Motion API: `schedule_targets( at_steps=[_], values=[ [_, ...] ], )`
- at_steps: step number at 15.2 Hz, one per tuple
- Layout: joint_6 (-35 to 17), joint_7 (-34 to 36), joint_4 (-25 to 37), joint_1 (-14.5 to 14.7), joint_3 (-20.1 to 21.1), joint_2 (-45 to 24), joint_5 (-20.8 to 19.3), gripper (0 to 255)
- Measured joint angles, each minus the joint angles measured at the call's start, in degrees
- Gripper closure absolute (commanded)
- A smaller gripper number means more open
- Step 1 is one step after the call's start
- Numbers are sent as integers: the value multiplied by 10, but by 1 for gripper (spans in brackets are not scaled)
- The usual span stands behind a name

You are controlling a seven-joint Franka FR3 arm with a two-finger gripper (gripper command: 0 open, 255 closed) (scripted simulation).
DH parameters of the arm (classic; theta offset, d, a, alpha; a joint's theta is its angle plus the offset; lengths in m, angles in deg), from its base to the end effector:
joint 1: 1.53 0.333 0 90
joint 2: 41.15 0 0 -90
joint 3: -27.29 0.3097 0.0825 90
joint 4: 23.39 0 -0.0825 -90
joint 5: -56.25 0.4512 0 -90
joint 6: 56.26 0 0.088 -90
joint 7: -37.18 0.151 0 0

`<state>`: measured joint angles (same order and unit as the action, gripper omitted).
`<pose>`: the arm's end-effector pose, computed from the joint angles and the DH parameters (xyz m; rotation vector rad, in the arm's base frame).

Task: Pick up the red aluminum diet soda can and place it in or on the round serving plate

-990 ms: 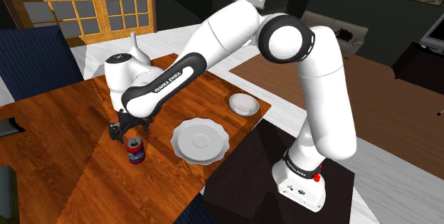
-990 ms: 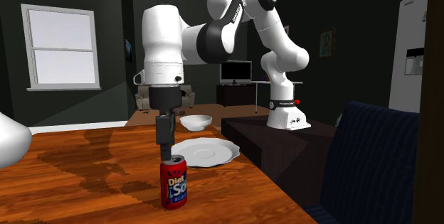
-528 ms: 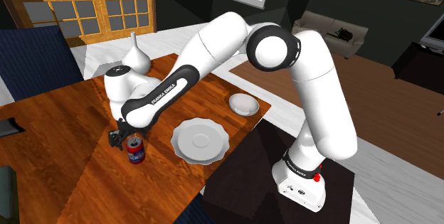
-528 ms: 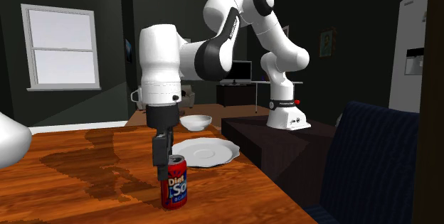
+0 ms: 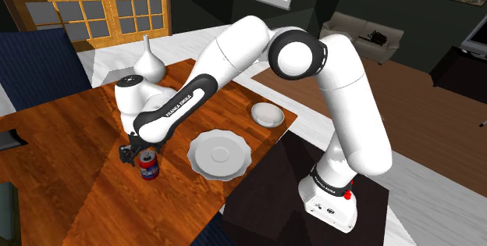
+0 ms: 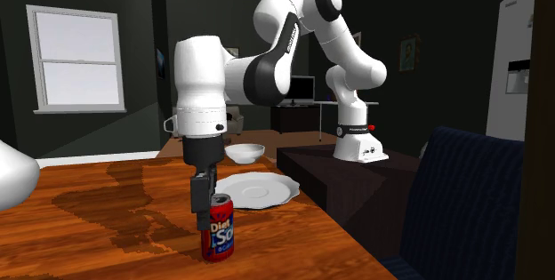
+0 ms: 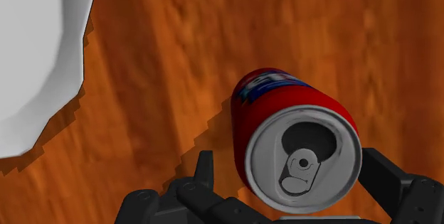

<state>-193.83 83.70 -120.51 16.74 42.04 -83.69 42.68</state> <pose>0.6042 0.3798 0.0757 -3.1268 0.1944 0.0194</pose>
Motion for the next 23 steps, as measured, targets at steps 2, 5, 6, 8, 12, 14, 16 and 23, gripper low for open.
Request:
schedule_targets(
  at_steps=[2,5,6,8,12,14,16,23],
  values=[
    [0,0,0,0,0,0,0,255],
    [0,0,0,0,0,0,0,255],
    [0,0,0,0,0,0,0,255],
    [0,0,0,0,0,0,0,255],
    [5,-1,0,-1,1,5,1,255],
    [15,-3,-1,-3,4,16,4,255],
    [24,-4,-2,-5,7,26,7,255],
    [57,-9,-7,-11,16,64,18,255]
  ],
)
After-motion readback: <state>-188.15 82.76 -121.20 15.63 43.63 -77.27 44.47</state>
